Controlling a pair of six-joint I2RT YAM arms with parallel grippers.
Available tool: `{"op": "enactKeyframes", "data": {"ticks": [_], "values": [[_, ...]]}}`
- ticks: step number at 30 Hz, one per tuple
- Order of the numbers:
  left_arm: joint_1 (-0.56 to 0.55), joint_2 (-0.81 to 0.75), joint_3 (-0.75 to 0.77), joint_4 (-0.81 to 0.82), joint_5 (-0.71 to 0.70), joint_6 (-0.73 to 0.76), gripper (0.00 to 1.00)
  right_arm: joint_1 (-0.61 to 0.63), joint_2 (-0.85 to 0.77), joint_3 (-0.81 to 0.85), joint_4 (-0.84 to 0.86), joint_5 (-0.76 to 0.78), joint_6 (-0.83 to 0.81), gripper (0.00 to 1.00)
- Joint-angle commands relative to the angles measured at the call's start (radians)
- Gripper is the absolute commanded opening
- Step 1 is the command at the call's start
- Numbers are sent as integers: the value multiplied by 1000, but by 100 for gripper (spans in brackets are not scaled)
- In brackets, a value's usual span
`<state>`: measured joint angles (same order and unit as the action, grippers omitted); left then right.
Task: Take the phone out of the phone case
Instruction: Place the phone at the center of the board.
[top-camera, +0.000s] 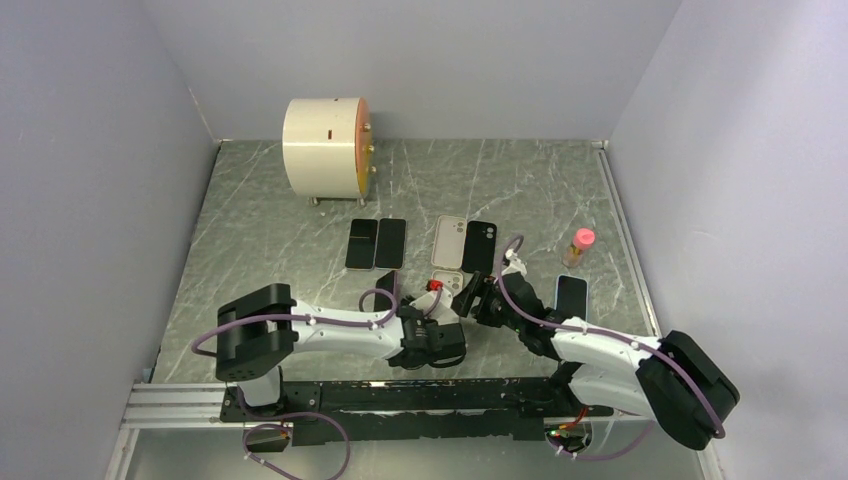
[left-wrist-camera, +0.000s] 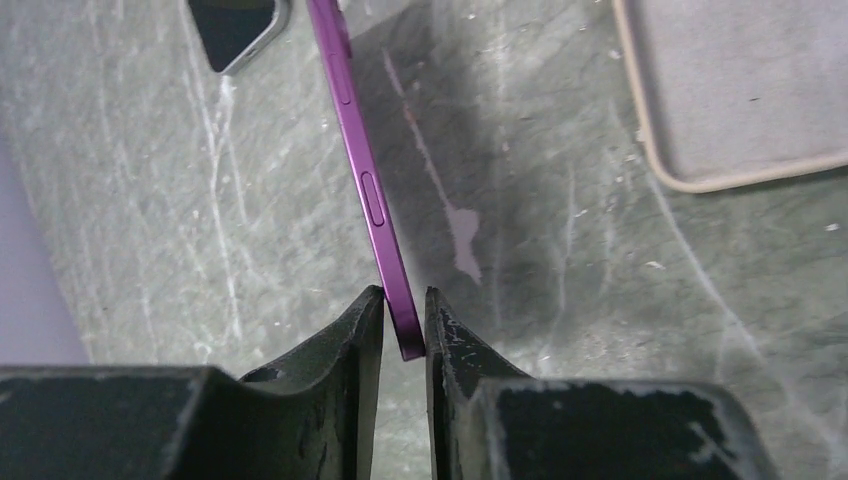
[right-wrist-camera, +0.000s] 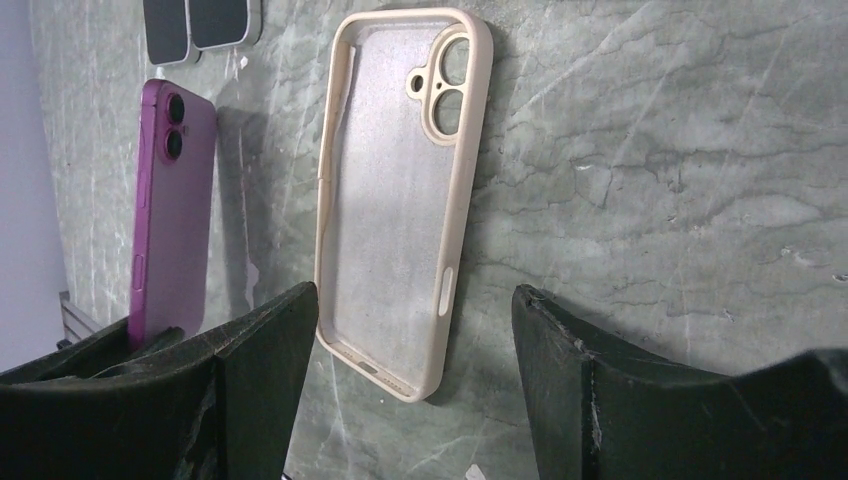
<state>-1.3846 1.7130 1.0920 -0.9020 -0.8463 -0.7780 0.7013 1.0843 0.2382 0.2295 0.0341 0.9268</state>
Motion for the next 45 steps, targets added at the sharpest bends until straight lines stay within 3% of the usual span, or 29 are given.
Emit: {"op": "enactKeyframes", "data": {"ticks": [1, 9, 15, 19, 27, 34, 45], "values": [[-4, 28, -7, 115, 22, 46, 26, 2, -24, -14, 34, 31, -7, 74], [-4, 114, 26, 98, 17, 27, 36, 3, -42, -27, 36, 41, -9, 74], [-1, 84, 3, 161, 36, 46, 59, 1, -41, -27, 37, 43, -17, 74], [23, 2, -33, 225, 91, 51, 74, 3, -51, -26, 27, 45, -21, 74], [192, -272, -240, 485, 361, 117, 88, 0, -116, -26, -17, 82, -35, 76], [347, -355, -331, 548, 488, 115, 91, 0, -164, -23, -26, 85, -63, 89], [449, -305, -345, 550, 534, 89, 92, -2, 8, 21, 106, -10, -102, 90]]}}
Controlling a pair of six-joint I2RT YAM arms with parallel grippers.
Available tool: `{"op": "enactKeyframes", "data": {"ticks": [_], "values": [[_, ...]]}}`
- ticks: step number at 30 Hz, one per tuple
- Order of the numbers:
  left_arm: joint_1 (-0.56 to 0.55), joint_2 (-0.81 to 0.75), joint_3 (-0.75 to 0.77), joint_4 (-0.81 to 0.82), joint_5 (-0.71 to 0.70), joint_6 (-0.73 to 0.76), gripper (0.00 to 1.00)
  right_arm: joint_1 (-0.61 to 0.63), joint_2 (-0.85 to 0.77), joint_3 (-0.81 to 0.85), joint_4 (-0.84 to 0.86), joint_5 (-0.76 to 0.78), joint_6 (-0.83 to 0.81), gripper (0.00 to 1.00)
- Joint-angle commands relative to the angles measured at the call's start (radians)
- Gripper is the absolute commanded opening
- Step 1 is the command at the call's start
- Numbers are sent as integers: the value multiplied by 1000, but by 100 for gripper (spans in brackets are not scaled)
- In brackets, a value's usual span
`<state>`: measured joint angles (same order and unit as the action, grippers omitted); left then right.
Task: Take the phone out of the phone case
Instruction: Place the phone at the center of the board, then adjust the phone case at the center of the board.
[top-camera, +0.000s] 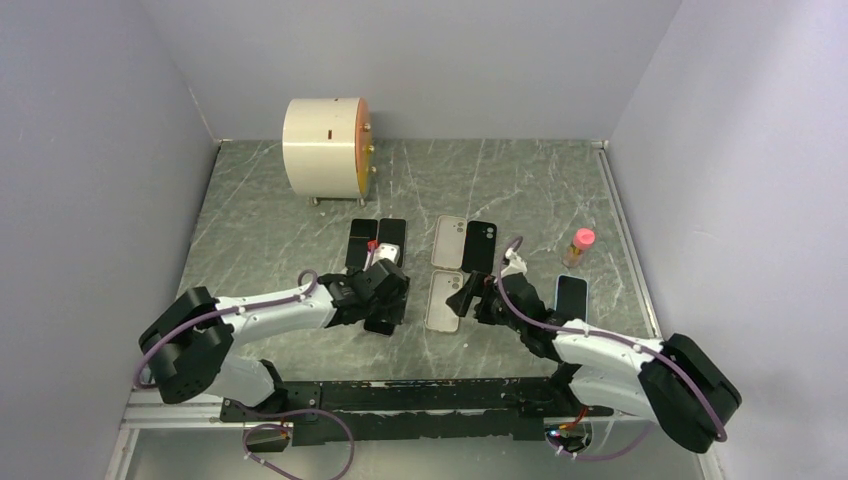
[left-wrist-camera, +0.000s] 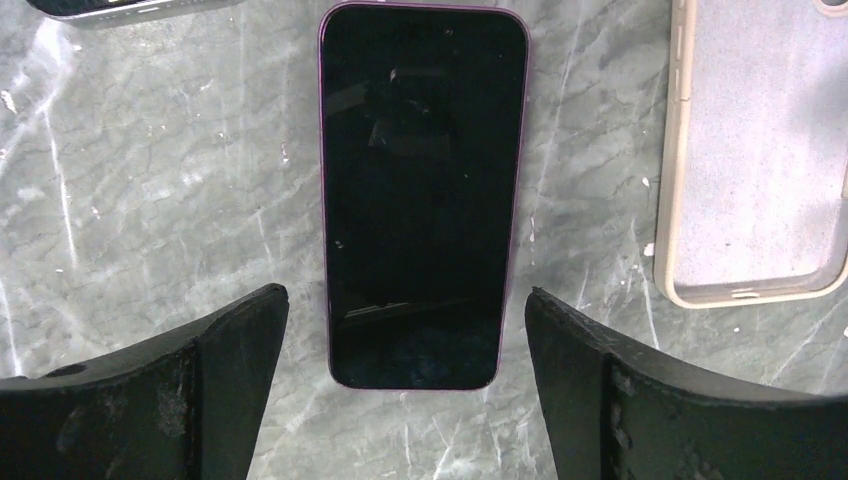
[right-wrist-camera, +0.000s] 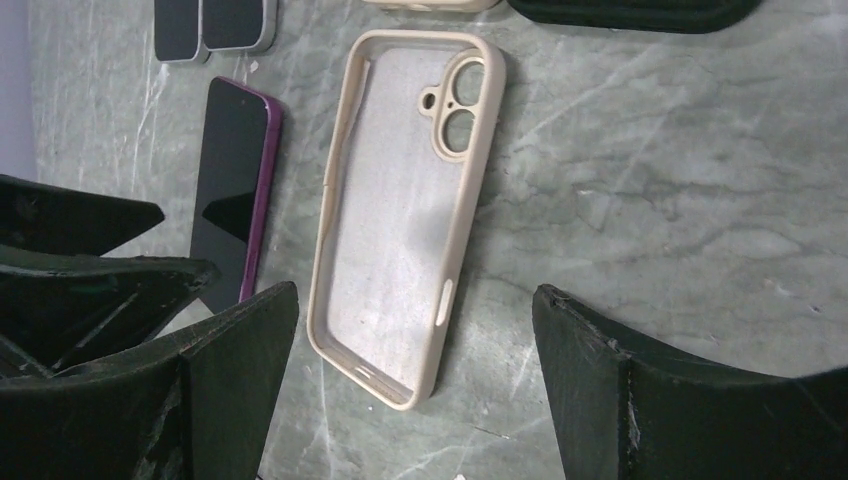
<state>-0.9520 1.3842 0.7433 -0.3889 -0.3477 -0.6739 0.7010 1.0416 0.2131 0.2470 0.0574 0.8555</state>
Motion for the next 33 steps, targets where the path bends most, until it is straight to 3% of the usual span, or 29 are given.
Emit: {"op": "enactKeyframes", "data": {"ticks": [1, 13, 22, 33], "values": [[20, 32, 6, 39, 40, -14, 91, -3, 68, 54, 97, -37, -32, 90], [33, 121, 46, 22, 46, -18, 84, -16, 119, 79, 124, -28, -50, 89], [33, 144, 61, 10, 58, -13, 86, -36, 125, 61, 153, -49, -51, 89], [33, 164, 75, -29, 7, -117, 72, -55, 118, 46, 177, -76, -48, 89]]}}
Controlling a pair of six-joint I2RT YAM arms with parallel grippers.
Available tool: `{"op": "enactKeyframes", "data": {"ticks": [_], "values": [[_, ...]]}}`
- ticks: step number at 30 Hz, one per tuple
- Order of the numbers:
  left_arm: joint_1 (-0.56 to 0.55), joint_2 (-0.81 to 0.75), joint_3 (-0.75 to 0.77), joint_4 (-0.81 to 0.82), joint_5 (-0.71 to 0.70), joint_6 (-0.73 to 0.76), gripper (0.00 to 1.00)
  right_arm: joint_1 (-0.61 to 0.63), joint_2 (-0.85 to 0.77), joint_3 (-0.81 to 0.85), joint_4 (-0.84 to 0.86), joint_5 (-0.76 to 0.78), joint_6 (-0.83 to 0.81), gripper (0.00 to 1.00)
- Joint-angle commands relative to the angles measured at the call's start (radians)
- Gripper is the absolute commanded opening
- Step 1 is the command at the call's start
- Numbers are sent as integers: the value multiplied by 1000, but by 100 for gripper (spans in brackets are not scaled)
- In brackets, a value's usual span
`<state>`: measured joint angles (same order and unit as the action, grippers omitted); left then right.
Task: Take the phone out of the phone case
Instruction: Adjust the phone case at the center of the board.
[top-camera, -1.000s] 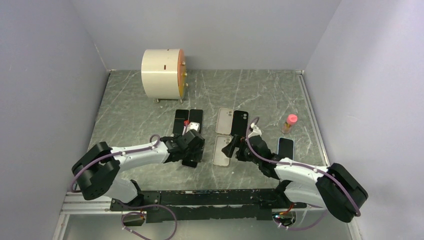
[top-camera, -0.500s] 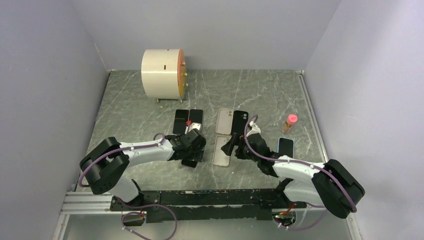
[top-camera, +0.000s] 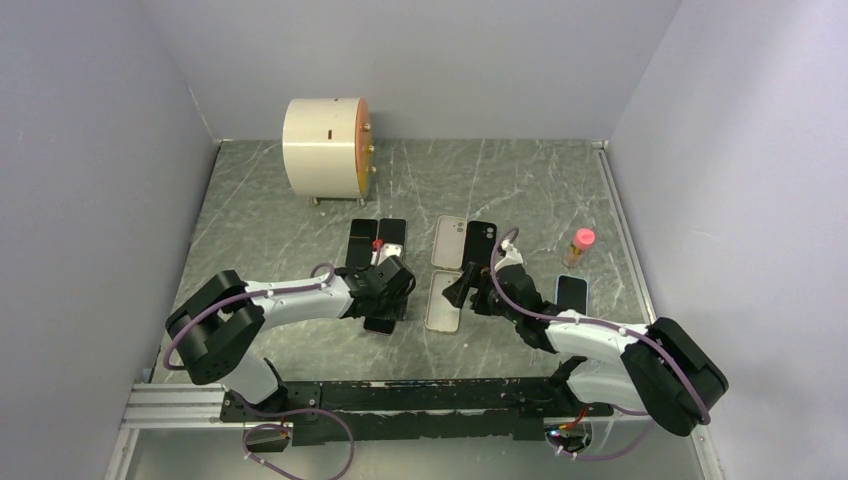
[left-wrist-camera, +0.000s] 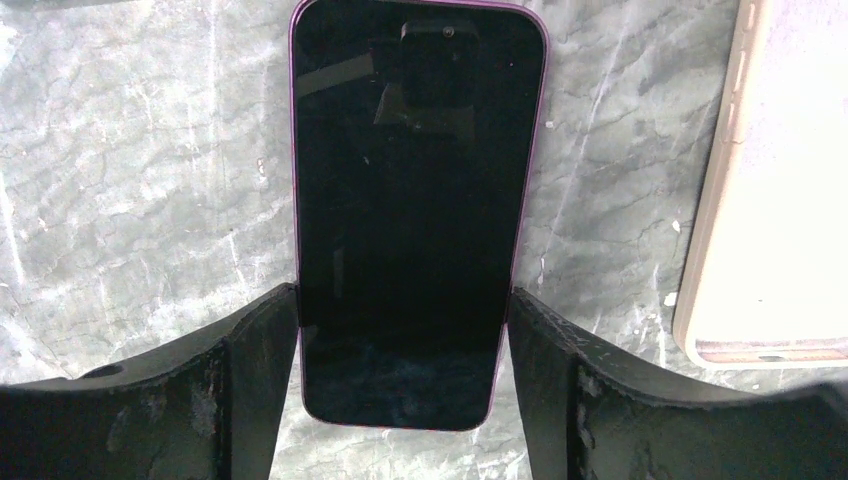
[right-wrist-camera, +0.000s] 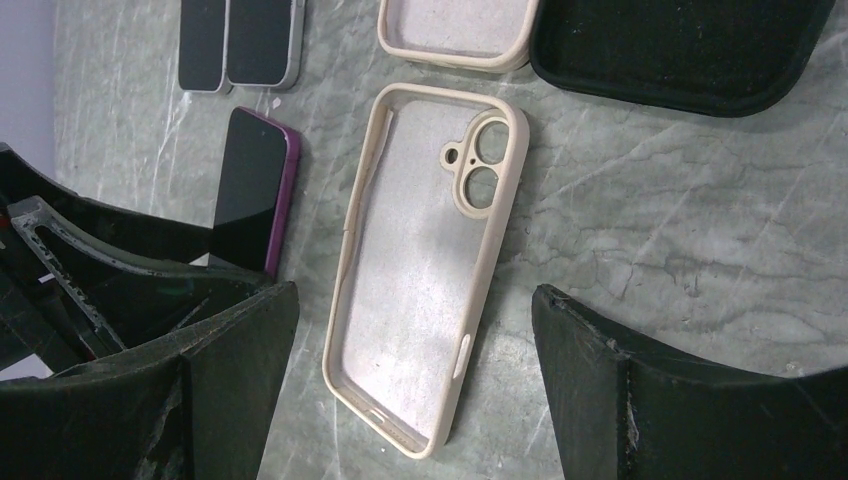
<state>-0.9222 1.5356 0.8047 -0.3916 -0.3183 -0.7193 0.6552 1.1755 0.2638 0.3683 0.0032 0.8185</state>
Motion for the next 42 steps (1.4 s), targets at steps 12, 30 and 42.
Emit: {"op": "enactKeyframes", "data": {"ticks": [12, 30, 42], "values": [[2, 108, 114, -81, -67, -152, 71, -34, -73, -30, 45, -26, -13, 88], [3, 85, 111, -152, -79, -247, 69, -40, -59, -41, 73, -48, -6, 88], [3, 73, 135, -162, -74, -209, 93, -40, 12, -7, 92, -103, -14, 88]]}}
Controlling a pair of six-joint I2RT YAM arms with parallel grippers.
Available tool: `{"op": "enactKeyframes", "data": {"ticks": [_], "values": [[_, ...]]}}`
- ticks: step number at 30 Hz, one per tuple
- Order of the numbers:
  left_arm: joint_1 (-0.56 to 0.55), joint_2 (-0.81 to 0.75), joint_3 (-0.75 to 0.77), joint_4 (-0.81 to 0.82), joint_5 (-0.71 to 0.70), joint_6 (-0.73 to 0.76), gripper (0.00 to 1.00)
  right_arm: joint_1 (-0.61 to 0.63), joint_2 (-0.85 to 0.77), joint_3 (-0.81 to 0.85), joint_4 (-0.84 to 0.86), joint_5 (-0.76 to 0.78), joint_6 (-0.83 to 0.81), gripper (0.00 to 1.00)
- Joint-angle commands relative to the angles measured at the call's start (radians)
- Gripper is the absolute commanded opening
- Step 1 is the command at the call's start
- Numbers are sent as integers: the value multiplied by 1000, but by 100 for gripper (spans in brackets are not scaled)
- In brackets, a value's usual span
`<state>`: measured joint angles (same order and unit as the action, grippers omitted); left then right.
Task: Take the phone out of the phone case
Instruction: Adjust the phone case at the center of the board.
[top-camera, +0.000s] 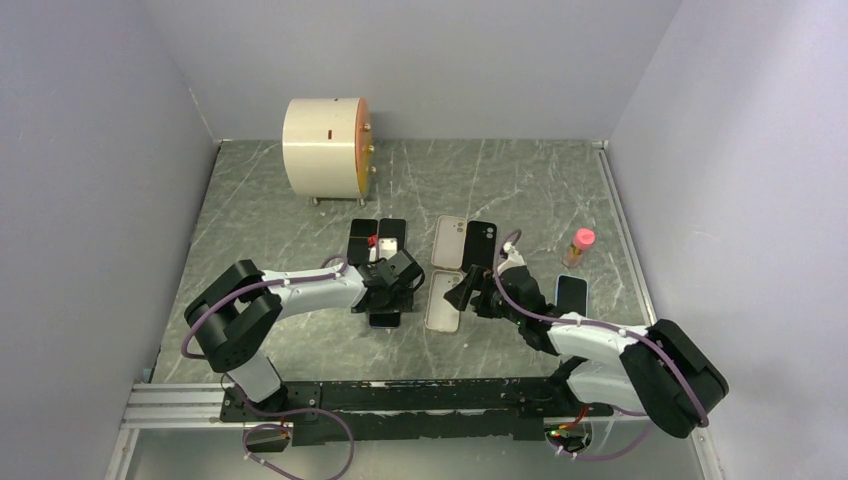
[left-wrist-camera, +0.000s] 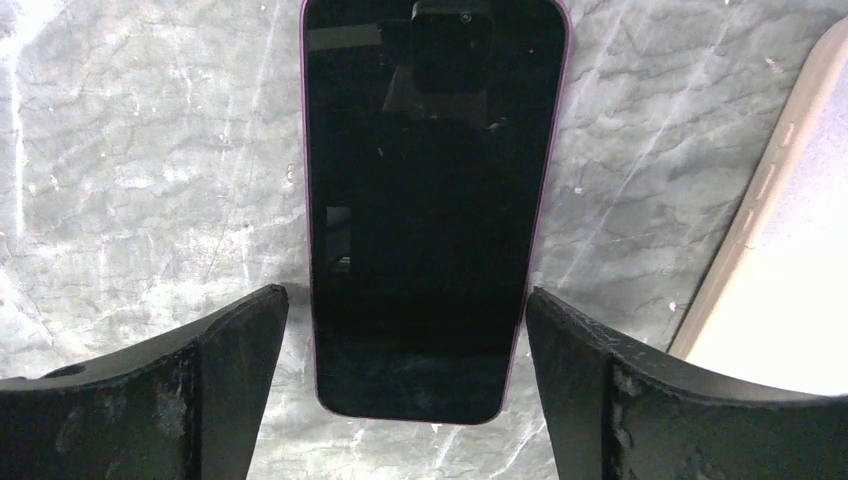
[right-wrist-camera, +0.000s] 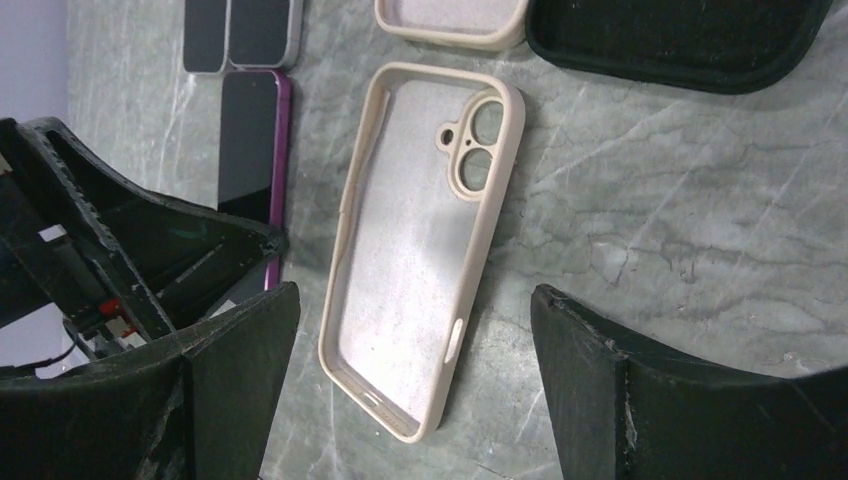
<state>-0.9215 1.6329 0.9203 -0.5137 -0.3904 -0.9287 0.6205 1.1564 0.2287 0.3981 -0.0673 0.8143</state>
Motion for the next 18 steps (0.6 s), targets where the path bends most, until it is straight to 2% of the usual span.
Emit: {"op": "enactKeyframes", "data": {"ticks": [1, 18], "values": [[3, -36, 15, -39, -1, 2, 93, -5, 40, 31, 68, -37, -6, 88], [67, -310, -38, -40, 39, 75, 94, -2, 185, 93, 132, -104, 43, 88]]}}
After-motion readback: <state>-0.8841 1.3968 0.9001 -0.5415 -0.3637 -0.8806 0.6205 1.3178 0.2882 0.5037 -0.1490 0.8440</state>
